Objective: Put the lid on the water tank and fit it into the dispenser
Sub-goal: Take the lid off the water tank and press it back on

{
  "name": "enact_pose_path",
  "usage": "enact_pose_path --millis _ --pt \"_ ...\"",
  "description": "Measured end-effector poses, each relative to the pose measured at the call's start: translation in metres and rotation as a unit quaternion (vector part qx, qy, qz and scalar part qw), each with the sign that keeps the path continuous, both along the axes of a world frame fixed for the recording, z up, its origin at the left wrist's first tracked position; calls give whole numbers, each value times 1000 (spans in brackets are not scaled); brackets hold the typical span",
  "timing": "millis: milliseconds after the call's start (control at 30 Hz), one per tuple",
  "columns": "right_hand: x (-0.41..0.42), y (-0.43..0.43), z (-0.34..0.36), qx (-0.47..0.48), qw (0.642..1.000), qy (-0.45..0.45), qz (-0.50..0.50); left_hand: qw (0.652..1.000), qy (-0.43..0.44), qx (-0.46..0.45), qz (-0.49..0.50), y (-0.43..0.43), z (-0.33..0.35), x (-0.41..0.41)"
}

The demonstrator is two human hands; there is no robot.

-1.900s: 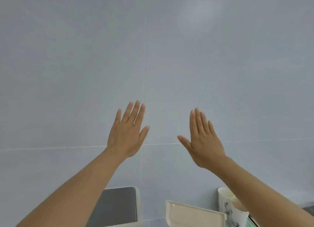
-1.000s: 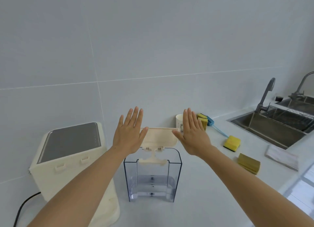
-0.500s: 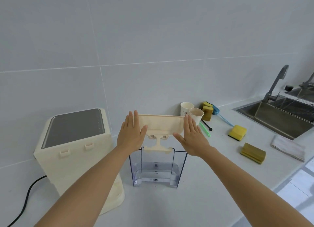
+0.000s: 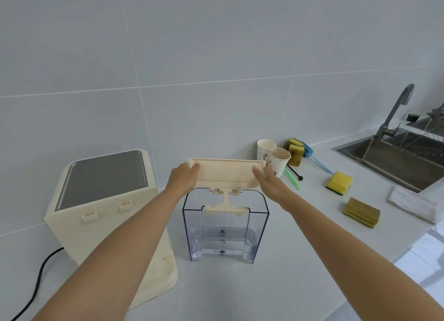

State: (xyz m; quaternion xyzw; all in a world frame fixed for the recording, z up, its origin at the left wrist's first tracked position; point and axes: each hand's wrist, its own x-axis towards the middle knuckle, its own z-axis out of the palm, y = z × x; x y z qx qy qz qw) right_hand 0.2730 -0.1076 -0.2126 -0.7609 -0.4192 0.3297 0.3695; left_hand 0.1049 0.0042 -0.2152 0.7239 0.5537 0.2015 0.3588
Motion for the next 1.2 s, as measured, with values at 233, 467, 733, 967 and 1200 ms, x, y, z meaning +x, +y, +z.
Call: enact_pose_path --millis 233,467,733,967,1200 --pt "-10 -13 15 58 996 61 0 998 -54 -18 25 6 0 -2" --pt "-14 -20 10 97 987 96 -87 985 -163 -33 51 -4 -5 -13" --pt "-21 -41 -2 112 977 95 -152 974 -214 -1 76 -25 -19 -24" --pt "-35 -59 -16 92 985 54 -135 972 -215 52 83 -57 -34 -28" --pt "-41 -72 -32 82 990 39 -111 975 -199 58 86 -76 -45 -31"
